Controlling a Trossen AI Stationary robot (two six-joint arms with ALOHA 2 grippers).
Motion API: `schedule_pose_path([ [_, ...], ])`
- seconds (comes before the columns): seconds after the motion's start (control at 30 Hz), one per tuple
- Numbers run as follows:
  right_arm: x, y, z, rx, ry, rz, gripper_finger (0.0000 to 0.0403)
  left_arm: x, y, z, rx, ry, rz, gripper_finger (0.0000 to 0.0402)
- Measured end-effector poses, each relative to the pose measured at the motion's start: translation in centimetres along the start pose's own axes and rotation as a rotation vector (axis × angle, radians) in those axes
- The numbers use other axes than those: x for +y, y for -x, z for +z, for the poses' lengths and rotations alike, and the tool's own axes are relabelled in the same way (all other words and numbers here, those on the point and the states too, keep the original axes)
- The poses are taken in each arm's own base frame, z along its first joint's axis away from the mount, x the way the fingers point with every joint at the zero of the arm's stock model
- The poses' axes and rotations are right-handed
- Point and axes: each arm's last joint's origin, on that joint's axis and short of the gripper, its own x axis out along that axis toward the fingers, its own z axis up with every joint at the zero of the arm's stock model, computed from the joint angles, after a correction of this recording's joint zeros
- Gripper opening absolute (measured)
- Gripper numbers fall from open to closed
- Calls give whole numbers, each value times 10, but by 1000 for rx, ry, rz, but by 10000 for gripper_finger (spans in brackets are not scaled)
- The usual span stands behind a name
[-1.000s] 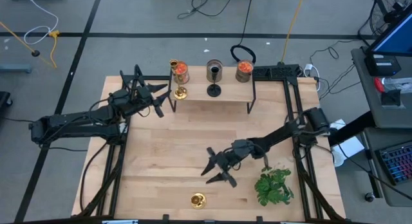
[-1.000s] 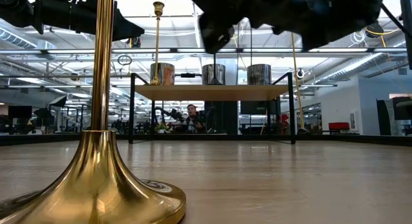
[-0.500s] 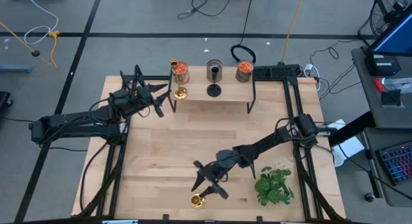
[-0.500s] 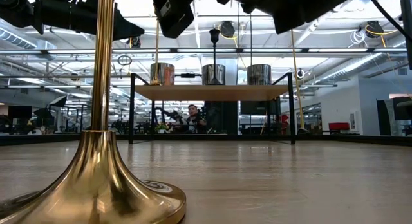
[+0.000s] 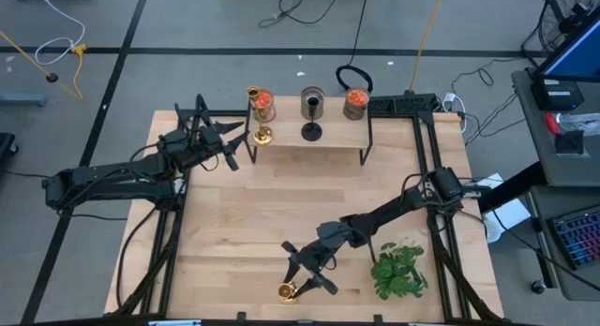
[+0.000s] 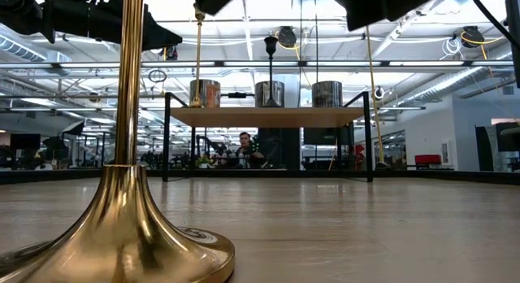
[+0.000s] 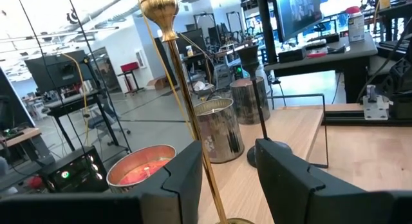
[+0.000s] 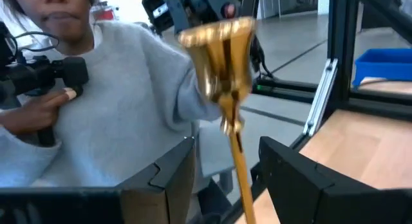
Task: Pick & Place candle stick holders
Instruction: Align the gold candle holder with the other candle holders
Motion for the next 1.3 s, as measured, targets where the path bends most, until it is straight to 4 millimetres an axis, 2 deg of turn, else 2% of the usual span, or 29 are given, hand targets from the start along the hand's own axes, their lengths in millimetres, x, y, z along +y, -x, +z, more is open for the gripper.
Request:
schedule_pose_path([
  [0.13, -1, -4, 10, -13, 2, -3, 171, 0, 0, 0, -1, 0, 0, 150],
  [0.37, -2, -6, 13, 3, 45, -9, 165, 0, 0, 0, -1, 1, 0, 150],
  [0.87, -6, -4, 14, 3, 86, -17, 47, 0, 0, 0, -1, 1, 0, 150],
  [1.3, -5, -4, 16, -13, 104, -10, 30, 0, 0, 0, -1, 1, 0, 150],
])
